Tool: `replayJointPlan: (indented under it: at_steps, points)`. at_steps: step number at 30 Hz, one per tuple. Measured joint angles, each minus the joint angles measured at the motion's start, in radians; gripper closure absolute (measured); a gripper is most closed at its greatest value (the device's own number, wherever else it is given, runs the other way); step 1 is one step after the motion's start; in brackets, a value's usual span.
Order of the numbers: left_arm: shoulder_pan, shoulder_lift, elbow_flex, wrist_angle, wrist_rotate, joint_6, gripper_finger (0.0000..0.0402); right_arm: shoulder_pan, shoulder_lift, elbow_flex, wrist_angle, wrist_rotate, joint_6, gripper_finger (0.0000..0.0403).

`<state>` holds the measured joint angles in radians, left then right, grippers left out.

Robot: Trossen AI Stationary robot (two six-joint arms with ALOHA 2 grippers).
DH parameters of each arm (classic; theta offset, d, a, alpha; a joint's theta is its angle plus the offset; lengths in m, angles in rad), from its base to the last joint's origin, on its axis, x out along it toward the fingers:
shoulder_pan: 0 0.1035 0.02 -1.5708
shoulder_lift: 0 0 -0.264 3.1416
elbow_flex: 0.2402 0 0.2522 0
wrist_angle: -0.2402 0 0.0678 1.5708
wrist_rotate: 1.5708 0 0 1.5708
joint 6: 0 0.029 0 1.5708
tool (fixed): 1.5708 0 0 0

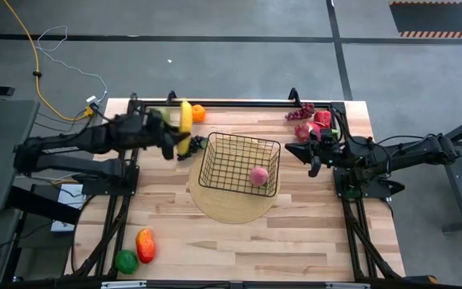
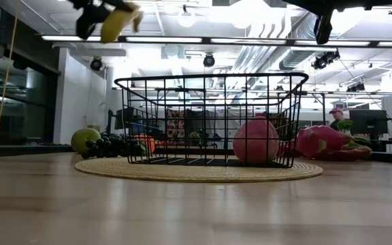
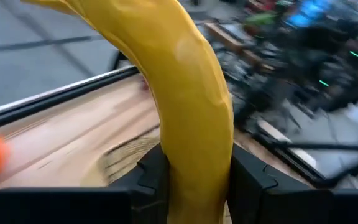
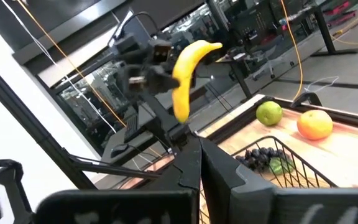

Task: Build produce basket
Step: Put the banana into the wire basket

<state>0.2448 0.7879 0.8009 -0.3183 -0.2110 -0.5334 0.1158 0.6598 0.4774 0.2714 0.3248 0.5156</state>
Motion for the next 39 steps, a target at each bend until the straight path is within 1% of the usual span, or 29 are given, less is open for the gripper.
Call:
replayJointPlan:
  at_steps: [3, 6, 15, 18, 21, 23, 26, 31, 35, 39]
  points:
    - [-0.088, 0.068, 0.000, 0.067, -0.058, 0.060, 0.0303, 0.000, 0.000, 0.000, 0.001, 0.000, -0.001, 0.0403]
    - [-0.126, 0.117, 0.000, 0.105, -0.120, 0.074, 0.0300, 0.000, 0.000, 0.000, 0.002, 0.000, 0.000, 0.0403]
    - [-0.124, 0.209, 0.001, 0.223, -0.090, 0.074, 0.0299, 0.000, 0.000, 0.000, 0.003, -0.003, 0.000, 0.0403]
    - [-0.120, 0.253, 0.039, 0.233, -0.087, 0.083, 0.0299, 0.000, 0.000, 0.000, 0.003, -0.002, 0.002, 0.0403]
    - [-0.120, 0.324, 0.106, 0.221, -0.050, 0.135, 0.0298, 0.000, 0.000, 0.000, 0.003, -0.003, 0.001, 0.0403]
    - [-0.121, 0.386, 0.165, 0.189, -0.023, 0.173, 0.0298, 0.000, 0.000, 0.000, 0.003, -0.003, 0.001, 0.0403]
    - [-0.122, 0.497, 0.275, 0.092, 0.020, 0.244, 0.0298, 0.000, 0.000, 0.000, 0.003, -0.003, 0.000, 0.0403]
    - [-0.121, 0.699, 0.463, -0.087, 0.047, 0.362, 0.0298, 0.000, 0.000, 0.000, 0.003, -0.003, 0.000, 0.0403]
    - [-0.121, 0.842, 0.571, -0.193, 0.052, 0.380, 0.0298, 0.000, 0.001, 0.000, 0.003, -0.003, 0.000, 0.0403]
    - [-0.121, 0.946, 0.633, -0.312, 0.053, 0.373, 0.0298, 0.000, 0.001, 0.000, 0.003, -0.003, 0.000, 0.0403]
